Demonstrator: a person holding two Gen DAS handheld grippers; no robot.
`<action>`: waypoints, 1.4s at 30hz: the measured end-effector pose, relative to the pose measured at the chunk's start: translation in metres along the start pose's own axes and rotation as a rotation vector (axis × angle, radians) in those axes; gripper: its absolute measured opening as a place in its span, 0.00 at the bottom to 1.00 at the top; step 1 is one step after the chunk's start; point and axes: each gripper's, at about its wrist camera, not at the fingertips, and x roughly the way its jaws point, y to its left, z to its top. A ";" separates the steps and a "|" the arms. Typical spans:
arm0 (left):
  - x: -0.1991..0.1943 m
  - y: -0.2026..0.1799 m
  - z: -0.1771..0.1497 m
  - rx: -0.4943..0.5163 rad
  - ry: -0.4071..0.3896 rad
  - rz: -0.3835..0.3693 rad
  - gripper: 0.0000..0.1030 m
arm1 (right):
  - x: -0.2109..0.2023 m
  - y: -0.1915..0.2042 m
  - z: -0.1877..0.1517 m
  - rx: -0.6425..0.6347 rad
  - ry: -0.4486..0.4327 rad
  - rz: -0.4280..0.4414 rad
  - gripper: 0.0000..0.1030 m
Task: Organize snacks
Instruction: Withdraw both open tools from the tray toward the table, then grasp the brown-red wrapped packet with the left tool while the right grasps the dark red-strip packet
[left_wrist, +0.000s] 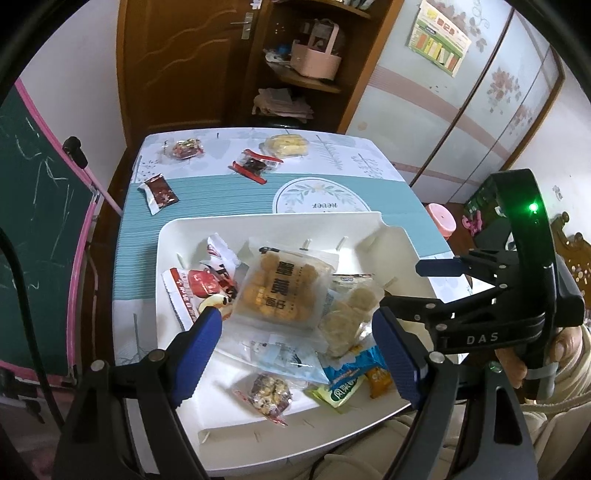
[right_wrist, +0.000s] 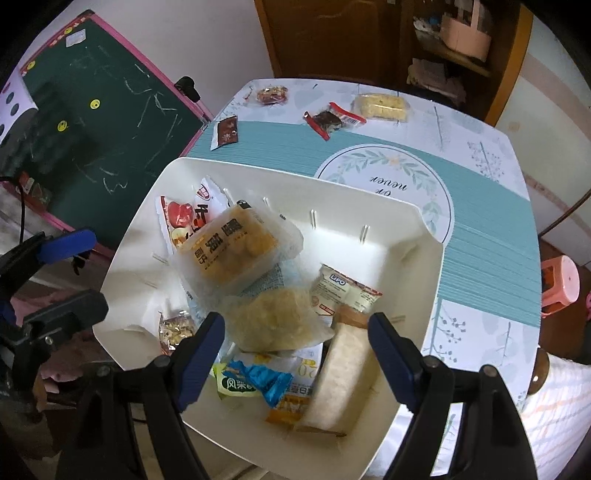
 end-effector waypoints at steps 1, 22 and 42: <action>0.000 0.002 0.001 -0.001 0.000 0.001 0.80 | 0.000 0.000 0.001 0.002 -0.001 0.000 0.78; -0.042 0.047 0.170 0.071 -0.203 0.207 0.80 | -0.087 -0.015 0.162 -0.042 -0.210 -0.163 0.78; 0.139 0.193 0.239 -0.255 0.036 0.321 0.81 | 0.076 -0.024 0.285 -0.116 -0.045 -0.170 0.78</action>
